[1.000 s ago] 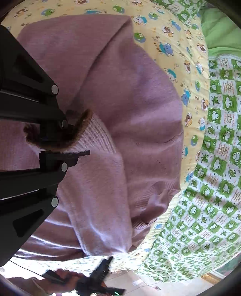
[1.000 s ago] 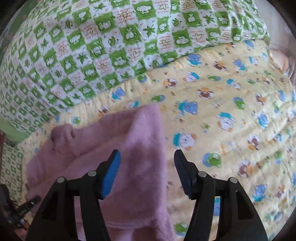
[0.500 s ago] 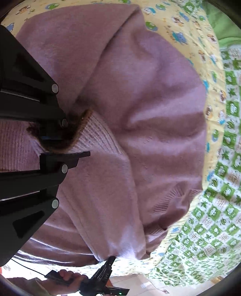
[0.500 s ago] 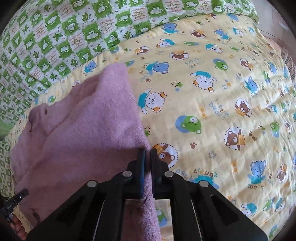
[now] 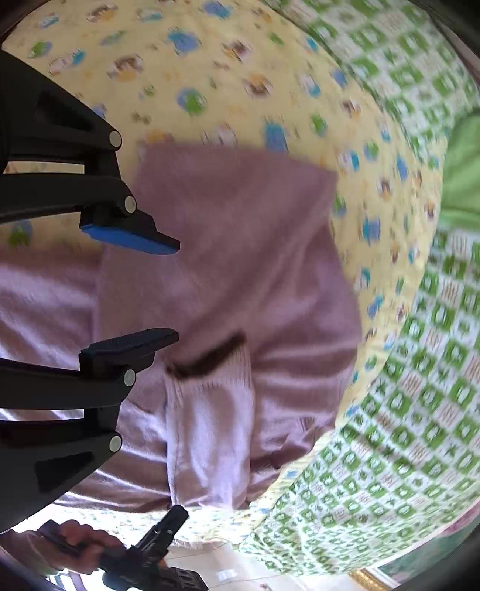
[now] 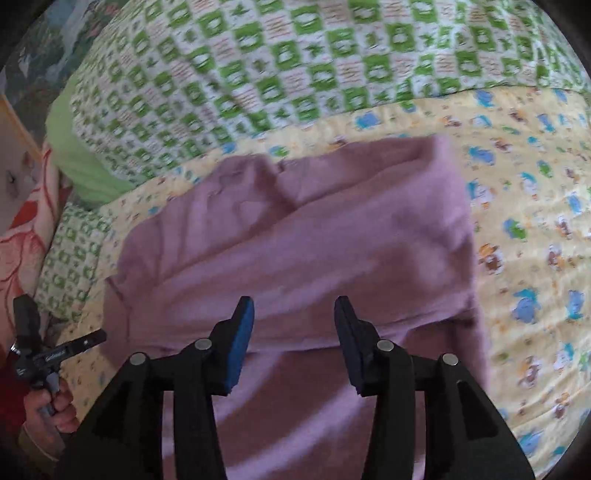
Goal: Fold small clothes
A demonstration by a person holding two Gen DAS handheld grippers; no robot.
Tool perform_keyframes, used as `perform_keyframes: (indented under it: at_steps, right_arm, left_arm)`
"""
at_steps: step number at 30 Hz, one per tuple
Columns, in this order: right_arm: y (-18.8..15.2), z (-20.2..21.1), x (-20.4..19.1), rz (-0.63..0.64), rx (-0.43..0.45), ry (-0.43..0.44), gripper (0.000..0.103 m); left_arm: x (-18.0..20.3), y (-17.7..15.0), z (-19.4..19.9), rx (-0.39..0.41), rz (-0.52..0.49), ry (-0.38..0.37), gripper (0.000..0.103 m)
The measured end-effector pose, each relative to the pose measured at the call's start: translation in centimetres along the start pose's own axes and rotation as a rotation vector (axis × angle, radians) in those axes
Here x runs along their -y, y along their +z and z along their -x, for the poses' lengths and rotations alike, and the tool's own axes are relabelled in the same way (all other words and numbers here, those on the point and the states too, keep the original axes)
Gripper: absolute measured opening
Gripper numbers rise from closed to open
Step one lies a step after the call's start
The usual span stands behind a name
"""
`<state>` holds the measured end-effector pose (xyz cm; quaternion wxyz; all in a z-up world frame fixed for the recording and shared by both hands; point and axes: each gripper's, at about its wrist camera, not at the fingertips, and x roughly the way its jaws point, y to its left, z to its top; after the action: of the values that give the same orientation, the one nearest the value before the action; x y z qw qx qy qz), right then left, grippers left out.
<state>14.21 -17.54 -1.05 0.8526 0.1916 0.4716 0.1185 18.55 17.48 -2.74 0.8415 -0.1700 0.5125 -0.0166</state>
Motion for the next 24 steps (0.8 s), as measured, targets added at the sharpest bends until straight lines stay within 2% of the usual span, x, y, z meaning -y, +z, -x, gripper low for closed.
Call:
perform_keyframes:
  at_steps: [3, 5, 7, 8, 9, 11, 14, 16, 19, 20, 21, 22, 23, 24]
  right_arm:
    - [-1.8, -2.4, -3.4, 0.056, -0.069, 0.059, 0.046]
    - [-2.4, -3.5, -4.8, 0.063, -0.098, 0.092, 0.046]
    - [-2.9, -4.2, -5.9, 0.071, -0.128, 0.115, 0.046]
    - [-3.2, -4.3, -6.1, 0.078, -0.133, 0.117, 0.046]
    - [-3.5, -4.5, -6.3, 0.083, -0.136, 0.117, 0.046]
    - [-3.8, -4.7, -6.5, 0.081, -0.144, 0.116, 0.047]
    - [-3.8, -5.0, -5.9, 0.048, -0.152, 0.105, 0.046]
    - [-3.7, -4.9, -5.2, 0.017, -0.150, 0.093, 0.046]
    - [-3.4, -4.6, -3.9, -0.031, -0.146, 0.081, 0.046]
    - [-3.3, -4.5, -3.5, -0.043, -0.143, 0.077, 0.046]
    - [-3.2, -4.2, -3.0, -0.056, -0.139, 0.068, 0.047]
    - [-3.1, -4.0, -2.5, -0.069, -0.135, 0.059, 0.047]
    - [-3.1, -3.8, -2.1, -0.083, -0.130, 0.053, 0.046]
    - [-3.0, -3.6, -1.7, -0.093, -0.127, 0.049, 0.046]
  left_arm:
    - [-2.1, -0.9, 0.4, -0.008, 0.000, 0.031, 0.051]
    - [-2.8, -1.6, 0.7, -0.020, -0.018, 0.043, 0.053]
    - [-1.8, -2.5, 0.9, -0.024, -0.092, 0.030, 0.056]
    - [-1.2, -2.9, 1.0, -0.020, -0.129, 0.030, 0.061]
    - [0.1, -3.5, 1.1, -0.010, -0.211, 0.041, 0.066]
    - [2.9, -4.6, 0.8, 0.009, -0.382, 0.090, 0.070]
    - [6.3, -5.8, -0.9, 0.010, -0.575, 0.146, 0.070]
    - [8.0, -6.8, -2.9, 0.003, -0.705, 0.237, 0.070]
    - [9.8, -8.3, -5.1, -0.016, -0.865, 0.289, 0.069]
    - [9.8, -8.6, -5.3, -0.023, -0.886, 0.286, 0.058]
    - [9.8, -8.9, -5.6, -0.032, -0.909, 0.272, 0.032]
    - [9.8, -8.9, -5.7, -0.054, -0.909, 0.244, 0.014]
    - [9.6, -8.8, -5.8, -0.071, -0.894, 0.220, 0.006]
    - [9.4, -8.6, -5.5, -0.053, -0.872, 0.217, 0.003]
